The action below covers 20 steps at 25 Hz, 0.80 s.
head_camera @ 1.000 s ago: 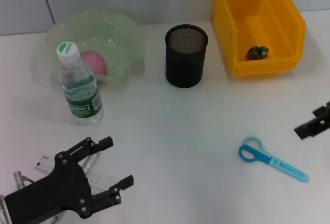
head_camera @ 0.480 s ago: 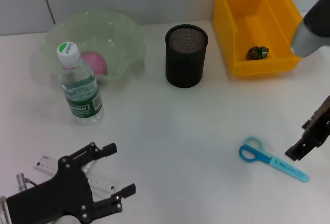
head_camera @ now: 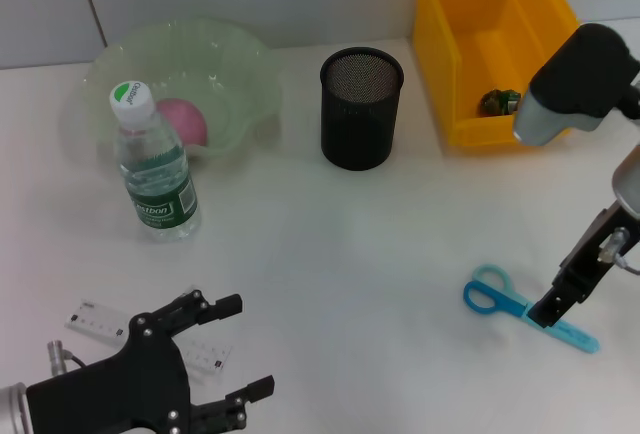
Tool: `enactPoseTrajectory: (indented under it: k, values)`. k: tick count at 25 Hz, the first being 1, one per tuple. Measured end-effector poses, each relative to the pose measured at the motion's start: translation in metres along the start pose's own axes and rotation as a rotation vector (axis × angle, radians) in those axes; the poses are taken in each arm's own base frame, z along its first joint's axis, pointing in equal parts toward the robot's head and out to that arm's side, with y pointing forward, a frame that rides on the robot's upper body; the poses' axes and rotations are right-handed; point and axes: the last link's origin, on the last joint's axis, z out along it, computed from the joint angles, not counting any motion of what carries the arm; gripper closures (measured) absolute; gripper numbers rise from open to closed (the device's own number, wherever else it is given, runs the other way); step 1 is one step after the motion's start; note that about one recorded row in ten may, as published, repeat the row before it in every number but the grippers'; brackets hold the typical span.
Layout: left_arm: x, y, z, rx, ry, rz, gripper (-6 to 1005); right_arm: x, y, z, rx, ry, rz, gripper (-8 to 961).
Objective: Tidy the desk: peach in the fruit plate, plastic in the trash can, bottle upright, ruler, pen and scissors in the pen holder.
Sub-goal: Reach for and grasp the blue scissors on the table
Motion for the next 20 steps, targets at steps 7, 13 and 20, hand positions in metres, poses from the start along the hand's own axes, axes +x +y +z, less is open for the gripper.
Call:
enactPoseTrajectory:
  k: [7,13,20]
  values:
    - [0.000,-0.001,0.001,-0.002,-0.004,-0.002,182,-0.006,0.006,0.010,0.022,0.007,-0.029,213]
    - [0.000,-0.001,0.001,-0.001,-0.003,-0.003,182,-0.009,0.011,0.018,0.035,0.019,-0.055,229]
    - [0.000,-0.001,0.001,0.000,-0.003,-0.002,183,-0.010,0.015,0.025,0.038,0.040,-0.063,247]
